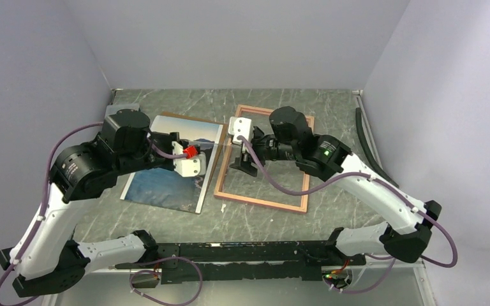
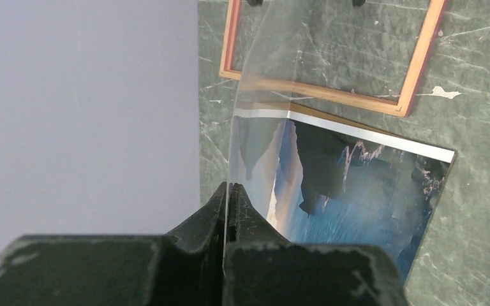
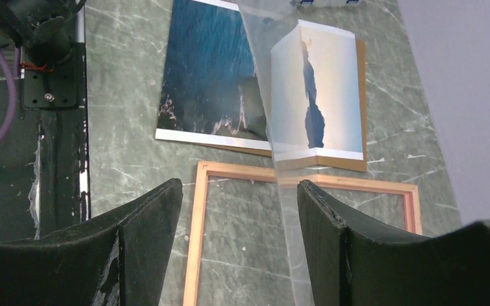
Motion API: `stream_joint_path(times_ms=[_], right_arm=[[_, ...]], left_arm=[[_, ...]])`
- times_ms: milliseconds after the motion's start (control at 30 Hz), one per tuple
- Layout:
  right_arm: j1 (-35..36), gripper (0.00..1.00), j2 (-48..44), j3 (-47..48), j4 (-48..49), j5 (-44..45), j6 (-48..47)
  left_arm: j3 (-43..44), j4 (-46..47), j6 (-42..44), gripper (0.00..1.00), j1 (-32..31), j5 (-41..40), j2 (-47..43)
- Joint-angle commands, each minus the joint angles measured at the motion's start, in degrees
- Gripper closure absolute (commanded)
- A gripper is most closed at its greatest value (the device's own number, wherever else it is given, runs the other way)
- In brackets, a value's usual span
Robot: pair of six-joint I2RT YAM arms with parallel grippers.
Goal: Put the photo into the frame
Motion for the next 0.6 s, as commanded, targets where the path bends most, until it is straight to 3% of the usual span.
stream_joint_path(times_ms=[0, 300, 500, 533, 567], right_arm=[[-0.4, 0.32, 3.3, 2.0, 4.7, -3.3, 0.0], [-0.3, 0.65, 5.2, 1.2, 11.5, -1.8, 4.8], [-0.4, 0.99, 2.5, -1.8, 17.2, 1.8, 8.8], [-0.4, 1.00, 2.1, -2.1, 18.0, 2.8, 9.1], [-0.4, 1.00, 1.6, -2.4, 18.8, 4.0, 9.7]], left_arm=[[0.0, 1.7, 2.7, 0.97, 0.0, 2.5, -1.0], [-1.0, 2.6, 3.2, 0.97, 0.0, 2.7, -1.4], [-1.6, 6.3, 1.0, 0.97, 0.0, 1.4, -1.5], [-2.0, 7.8, 0.5, 0.94, 0.0, 0.8, -1.6], [-2.6, 9.6, -0.2, 0.83, 0.0, 0.0, -1.8]])
